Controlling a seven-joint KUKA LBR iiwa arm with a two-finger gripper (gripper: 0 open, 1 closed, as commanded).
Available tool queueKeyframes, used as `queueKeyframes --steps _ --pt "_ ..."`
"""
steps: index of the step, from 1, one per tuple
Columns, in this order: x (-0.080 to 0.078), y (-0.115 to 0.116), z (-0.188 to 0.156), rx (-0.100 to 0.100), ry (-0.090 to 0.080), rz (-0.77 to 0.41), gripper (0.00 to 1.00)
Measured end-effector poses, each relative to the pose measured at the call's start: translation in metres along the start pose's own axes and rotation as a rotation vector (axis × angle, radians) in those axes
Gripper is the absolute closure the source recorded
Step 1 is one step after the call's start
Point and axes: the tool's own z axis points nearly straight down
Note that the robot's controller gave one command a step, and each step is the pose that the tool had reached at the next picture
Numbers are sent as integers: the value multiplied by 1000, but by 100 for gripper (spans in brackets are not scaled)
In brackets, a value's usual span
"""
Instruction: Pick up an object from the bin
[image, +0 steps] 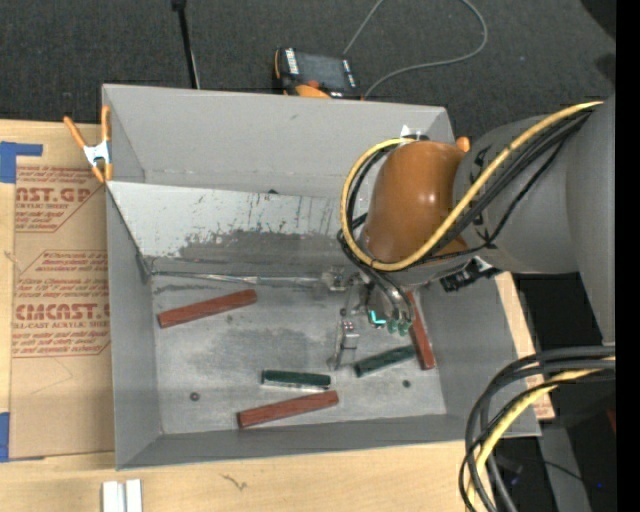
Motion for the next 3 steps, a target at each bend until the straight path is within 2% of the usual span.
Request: queueKeyframes --steps 1,2,3 --pt "49 22 67 0 2 -4 0" --pt "46 21 61 -1 -2 -3 100" --pt "-5 39 58 2 -3 -456 100"
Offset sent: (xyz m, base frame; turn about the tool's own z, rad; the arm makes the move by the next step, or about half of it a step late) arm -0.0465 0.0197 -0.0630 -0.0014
